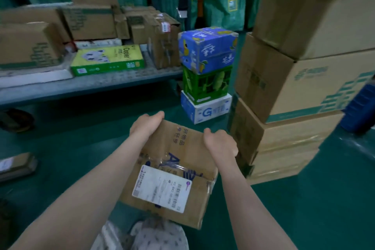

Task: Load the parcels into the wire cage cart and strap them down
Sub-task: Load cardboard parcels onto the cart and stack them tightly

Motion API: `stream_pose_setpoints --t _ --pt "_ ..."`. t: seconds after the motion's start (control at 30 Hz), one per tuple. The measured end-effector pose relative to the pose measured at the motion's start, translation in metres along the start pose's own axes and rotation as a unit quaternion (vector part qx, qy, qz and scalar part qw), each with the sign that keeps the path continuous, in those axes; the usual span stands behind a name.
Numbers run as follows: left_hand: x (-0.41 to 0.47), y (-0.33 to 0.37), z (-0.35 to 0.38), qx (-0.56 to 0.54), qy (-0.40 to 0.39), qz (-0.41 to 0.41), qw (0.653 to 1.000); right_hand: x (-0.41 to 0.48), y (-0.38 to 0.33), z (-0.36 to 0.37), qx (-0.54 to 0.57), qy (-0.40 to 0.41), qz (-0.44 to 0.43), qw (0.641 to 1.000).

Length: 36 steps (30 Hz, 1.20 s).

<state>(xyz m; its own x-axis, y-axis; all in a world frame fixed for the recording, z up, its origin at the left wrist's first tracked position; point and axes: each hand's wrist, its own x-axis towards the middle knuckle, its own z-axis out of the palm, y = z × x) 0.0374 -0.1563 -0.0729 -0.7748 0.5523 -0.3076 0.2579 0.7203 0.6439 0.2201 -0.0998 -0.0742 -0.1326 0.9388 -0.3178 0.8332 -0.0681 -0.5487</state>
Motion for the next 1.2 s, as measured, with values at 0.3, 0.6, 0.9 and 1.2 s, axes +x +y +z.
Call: stream_pose_setpoints --t 0.3,0.6,0.9,1.2 --pt "0.085 -0.014 -0.096 -0.108 0.087 -0.016 0.99 0.034 -0.136 0.053 0.056 0.04 -0.074 0.995" --pt "0.121 0.025 -0.232 -0.164 0.115 -0.054 0.978 0.019 -0.298 0.014 0.064 0.022 -0.118 0.991" --pt "0.099 0.099 -0.377 -0.254 0.11 -0.111 0.955 -0.023 -0.437 -0.078 0.053 0.002 -0.155 0.987" --pt "0.104 0.145 -0.475 -0.358 0.073 -0.155 0.918 -0.04 -0.535 -0.123 0.057 -0.041 -0.166 0.984"
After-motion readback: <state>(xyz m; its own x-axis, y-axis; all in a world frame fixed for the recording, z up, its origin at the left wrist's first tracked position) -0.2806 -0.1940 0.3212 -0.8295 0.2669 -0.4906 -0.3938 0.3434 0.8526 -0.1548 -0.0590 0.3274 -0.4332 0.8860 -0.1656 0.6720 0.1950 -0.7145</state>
